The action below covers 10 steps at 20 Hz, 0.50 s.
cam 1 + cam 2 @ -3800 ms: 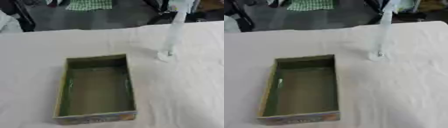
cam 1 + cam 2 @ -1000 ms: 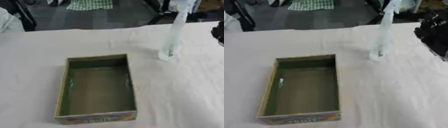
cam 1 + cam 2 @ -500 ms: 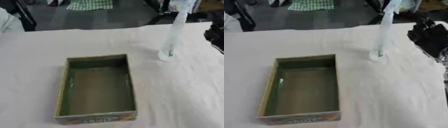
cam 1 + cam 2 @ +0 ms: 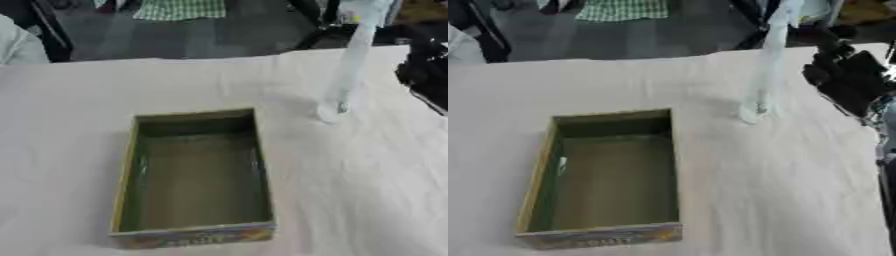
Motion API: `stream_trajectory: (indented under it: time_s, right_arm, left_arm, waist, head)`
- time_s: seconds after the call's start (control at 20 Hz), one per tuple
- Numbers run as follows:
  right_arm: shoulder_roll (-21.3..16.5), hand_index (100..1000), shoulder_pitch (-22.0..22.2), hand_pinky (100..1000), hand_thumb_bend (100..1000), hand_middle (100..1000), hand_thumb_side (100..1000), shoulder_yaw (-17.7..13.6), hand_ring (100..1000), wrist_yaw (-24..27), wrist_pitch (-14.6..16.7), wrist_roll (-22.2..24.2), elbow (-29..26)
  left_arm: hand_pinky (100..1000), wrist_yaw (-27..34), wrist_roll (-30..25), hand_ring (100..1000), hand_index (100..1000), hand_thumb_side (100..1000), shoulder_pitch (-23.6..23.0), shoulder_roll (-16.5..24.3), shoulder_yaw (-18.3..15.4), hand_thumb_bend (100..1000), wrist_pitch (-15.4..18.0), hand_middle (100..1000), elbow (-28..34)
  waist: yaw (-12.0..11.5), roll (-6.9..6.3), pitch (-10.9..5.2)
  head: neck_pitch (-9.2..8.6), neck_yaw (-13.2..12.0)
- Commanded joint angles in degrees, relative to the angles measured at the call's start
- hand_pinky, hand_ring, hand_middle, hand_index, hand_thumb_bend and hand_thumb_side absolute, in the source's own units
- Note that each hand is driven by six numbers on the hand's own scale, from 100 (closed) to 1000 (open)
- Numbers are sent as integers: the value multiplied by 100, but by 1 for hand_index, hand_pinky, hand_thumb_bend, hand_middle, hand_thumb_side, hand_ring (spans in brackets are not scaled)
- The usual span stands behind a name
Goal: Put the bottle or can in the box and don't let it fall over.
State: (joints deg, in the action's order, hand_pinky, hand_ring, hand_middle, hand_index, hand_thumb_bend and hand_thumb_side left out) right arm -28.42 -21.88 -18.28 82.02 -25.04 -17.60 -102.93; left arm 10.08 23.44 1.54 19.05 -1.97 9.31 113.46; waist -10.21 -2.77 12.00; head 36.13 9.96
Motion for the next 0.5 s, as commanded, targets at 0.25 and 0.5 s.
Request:
stream_trajectory:
  time_s: [0.25, 0.5]
  right_arm:
    - [-136, 1000, -146, 100, 614, 284, 1000, -3, 100, 64, -197, 44, 127]
    - [-129, 1000, -205, 100, 616, 280, 1000, 10, 100, 97, -283, 96, 231]
  left_arm:
    - [823, -5, -23, 1000, 766, 654, 45, 91, -16, 777, 2, 984, 113]
    - [823, -3, -30, 1000, 766, 654, 49, 92, -10, 777, 2, 983, 113]
  waist:
    - [-9, 7, -49]
    - [-10, -1, -46]
  head:
    - [-69, 2]
    - [-67, 5]
